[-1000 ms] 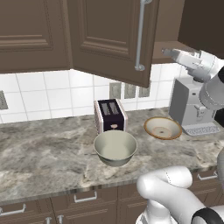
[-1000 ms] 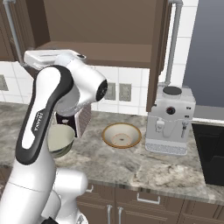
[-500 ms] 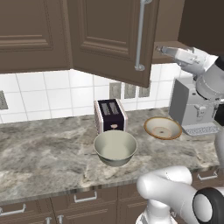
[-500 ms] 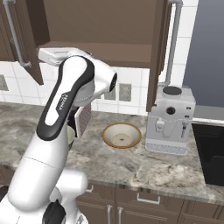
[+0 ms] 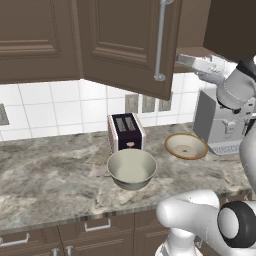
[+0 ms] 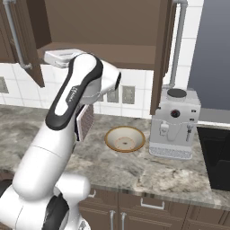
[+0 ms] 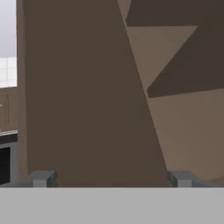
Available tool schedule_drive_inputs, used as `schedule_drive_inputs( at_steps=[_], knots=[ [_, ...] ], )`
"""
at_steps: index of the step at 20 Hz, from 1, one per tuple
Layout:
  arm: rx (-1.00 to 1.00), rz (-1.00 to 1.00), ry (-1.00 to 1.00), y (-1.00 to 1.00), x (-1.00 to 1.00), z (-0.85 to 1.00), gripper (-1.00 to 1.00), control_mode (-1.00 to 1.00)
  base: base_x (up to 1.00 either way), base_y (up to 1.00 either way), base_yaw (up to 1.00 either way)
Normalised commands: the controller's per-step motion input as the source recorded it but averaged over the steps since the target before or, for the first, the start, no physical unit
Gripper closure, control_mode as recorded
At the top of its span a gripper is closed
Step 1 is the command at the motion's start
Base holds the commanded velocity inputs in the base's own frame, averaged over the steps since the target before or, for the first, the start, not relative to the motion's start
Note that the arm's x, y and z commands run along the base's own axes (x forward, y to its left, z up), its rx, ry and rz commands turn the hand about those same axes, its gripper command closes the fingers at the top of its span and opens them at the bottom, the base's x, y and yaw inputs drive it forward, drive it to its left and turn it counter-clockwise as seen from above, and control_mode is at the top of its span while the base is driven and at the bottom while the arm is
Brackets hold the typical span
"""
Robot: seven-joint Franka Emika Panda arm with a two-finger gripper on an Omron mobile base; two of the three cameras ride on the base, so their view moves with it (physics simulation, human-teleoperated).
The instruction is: Open the cabinet. Pick the bowls from the counter and place them in the cabinet. Then close the cabinet.
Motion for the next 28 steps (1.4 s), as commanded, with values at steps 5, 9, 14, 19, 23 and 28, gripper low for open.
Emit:
schedule_drive_inputs(
  at_steps=[5,9,14,19,23,28],
  knots=[
    [0.0,0.0,-0.1,0.27,0.13,-0.04,-1.0,-1.0,0.0,0.0,0.0],
    [0.0,0.0,-0.03,0.27,0.31,0.0,-1.0,-1.0,0.0,0.0,0.0],
    [0.0,0.0,-0.03,0.22,-0.03,0.0,-1.0,-1.0,0.0,0.0,0.0],
    [0.0,0.05,-0.12,0.6,-0.91,0.0,-1.0,-1.0,0.0,0.0,0.0],
    [0.0,0.02,-0.2,0.89,-1.0,0.0,-1.0,-1.0,0.0,0.0,0.0],
    [0.0,-0.01,-0.21,1.0,-0.96,-0.02,-1.0,-1.0,0.0,0.0,0.0]
  ],
)
